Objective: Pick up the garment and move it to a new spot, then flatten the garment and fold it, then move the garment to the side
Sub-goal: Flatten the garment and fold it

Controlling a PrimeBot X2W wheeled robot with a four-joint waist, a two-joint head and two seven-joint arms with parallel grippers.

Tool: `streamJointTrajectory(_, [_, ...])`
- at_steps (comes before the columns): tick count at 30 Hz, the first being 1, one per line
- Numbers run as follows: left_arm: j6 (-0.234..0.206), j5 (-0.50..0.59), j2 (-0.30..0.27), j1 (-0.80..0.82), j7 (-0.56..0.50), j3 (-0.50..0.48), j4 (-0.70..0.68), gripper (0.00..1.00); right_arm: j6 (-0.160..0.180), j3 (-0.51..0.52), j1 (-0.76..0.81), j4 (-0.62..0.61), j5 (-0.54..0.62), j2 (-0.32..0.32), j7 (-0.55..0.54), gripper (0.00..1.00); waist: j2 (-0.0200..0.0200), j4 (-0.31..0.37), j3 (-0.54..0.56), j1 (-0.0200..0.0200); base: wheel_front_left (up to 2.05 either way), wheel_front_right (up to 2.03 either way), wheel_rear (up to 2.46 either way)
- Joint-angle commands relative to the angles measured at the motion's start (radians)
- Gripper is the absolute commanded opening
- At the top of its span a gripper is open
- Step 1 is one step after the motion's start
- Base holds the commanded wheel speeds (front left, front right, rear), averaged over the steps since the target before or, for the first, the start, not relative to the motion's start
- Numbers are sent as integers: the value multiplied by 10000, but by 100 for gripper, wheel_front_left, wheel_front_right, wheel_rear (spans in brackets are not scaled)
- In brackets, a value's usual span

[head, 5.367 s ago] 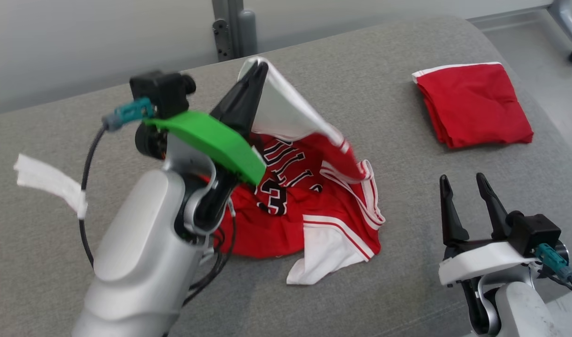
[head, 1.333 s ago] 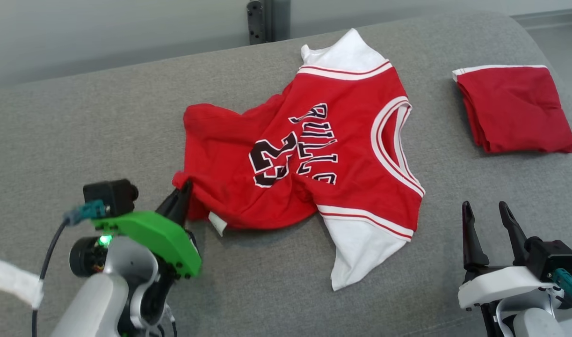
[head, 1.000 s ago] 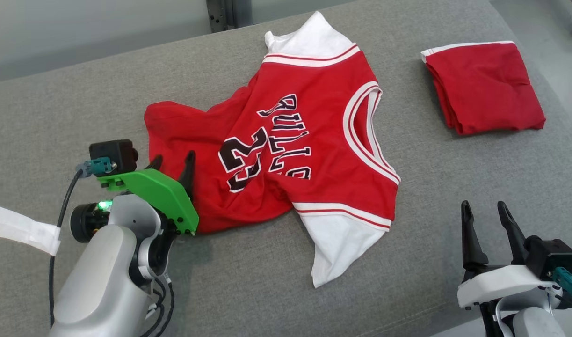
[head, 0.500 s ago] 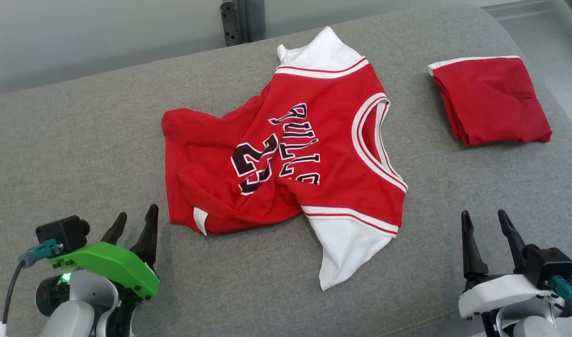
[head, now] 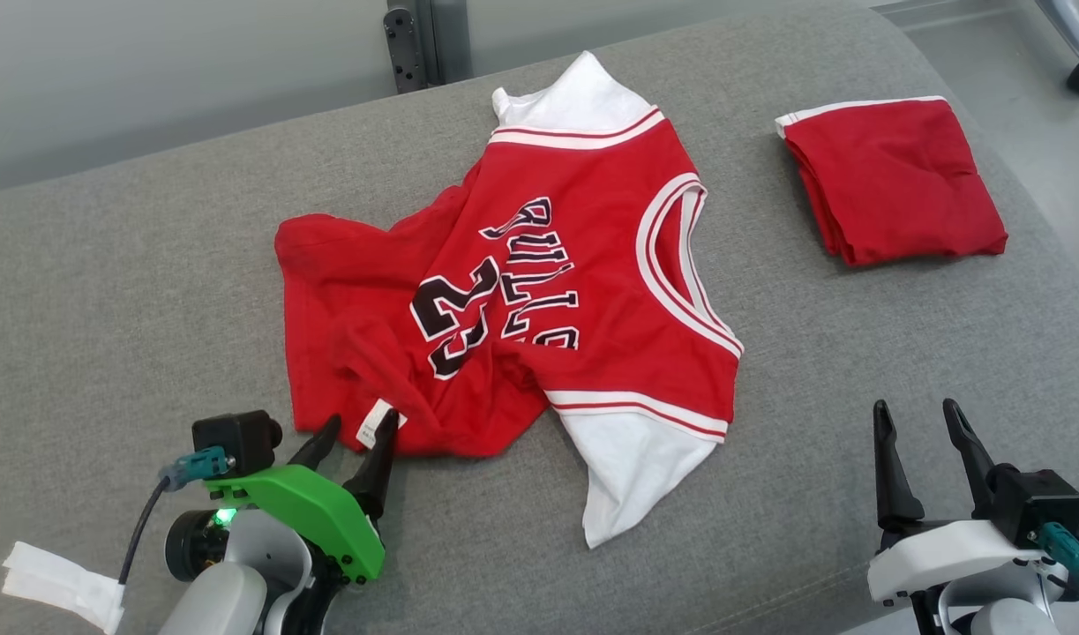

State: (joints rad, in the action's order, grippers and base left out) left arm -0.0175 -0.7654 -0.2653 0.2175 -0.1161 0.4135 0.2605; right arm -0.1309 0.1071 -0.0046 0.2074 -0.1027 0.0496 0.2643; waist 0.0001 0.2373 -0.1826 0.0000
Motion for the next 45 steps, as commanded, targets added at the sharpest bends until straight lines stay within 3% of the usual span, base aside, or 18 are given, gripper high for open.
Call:
streamJointTrajectory(1, [32,88,-4,180,42,35,128,100,3,4,33,-12,56,22,-1,100,-1,37,-4,0,0,0,0])
streamJointTrajectory(19, [360,470,153,1423,8,539,1744,100,3,-98,-146,25,-83,24,0,100,-1,231,-131,0,0,0,0])
streamJointTrajectory(21, [363,412,70,1315,25,493,1668,91,3,-67,-76,20,-113,24,0,100,-1,232,-138,0,0,0,0])
streamJointTrajectory(23, [349,413,-39,1183,21,460,1533,88,3,-23,-30,16,-156,22,-1,100,-1,202,-139,0,0,0,0])
streamJointTrajectory(28, [180,203,-296,775,-17,254,868,100,3,42,-34,55,-200,22,0,100,-1,39,-92,0,0,0,0])
streamJointTrajectory(38, [85,-302,-417,163,-699,277,-24,100,3,-31,-191,58,-236,24,0,100,-1,-212,-92,0,0,0,0])
streamJointTrajectory(39, [110,-249,-436,213,-765,324,-6,93,3,-54,-199,59,-238,24,-2,100,-1,-207,-89,0,0,0,0])
streamJointTrajectory(41, [121,-289,-367,305,-804,362,-30,51,3,-94,-205,61,-234,24,-2,100,-1,-184,-99,0,0,0,0])
streamJointTrajectory(45, [228,-458,-307,348,-983,443,-8,35,3,-48,-139,52,-246,24,0,100,-1,-159,-115,0,0,0,0])
